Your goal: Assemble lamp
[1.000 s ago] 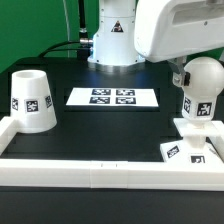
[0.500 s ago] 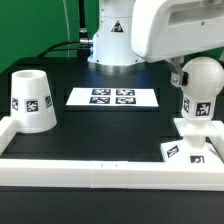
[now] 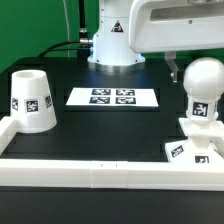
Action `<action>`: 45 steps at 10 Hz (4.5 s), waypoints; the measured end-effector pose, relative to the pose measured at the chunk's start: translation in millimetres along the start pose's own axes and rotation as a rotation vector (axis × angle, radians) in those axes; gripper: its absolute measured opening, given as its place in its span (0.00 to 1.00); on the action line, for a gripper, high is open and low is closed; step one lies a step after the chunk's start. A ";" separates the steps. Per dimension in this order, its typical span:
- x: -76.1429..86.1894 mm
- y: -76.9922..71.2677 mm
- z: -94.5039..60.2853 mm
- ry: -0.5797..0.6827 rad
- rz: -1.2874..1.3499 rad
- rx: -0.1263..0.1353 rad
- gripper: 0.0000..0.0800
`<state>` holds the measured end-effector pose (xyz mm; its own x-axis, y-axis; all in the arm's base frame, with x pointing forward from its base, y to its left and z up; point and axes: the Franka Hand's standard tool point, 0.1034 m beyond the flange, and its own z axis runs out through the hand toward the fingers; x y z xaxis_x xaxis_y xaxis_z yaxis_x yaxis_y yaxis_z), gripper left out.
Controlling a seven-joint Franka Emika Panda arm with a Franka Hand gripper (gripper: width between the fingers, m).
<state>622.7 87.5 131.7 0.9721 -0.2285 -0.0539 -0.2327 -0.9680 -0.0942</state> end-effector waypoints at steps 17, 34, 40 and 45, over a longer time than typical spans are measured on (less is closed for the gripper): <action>0.7 -7.0 0.3 -0.002 0.019 0.008 0.87; 2.2 -3.0 7.5 -0.012 -1.366 -0.112 0.87; 3.6 0.2 13.0 -0.082 -1.854 -0.174 0.87; 5.7 7.5 13.0 -0.104 -1.980 -0.179 0.71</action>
Offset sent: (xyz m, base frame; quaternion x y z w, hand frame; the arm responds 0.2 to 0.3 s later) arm -0.0045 0.0022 -0.0023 0.0008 0.0079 0.2814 0.9596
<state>626.1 80.3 117.8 -0.1813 0.9812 -0.0662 0.9834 0.1815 -0.0025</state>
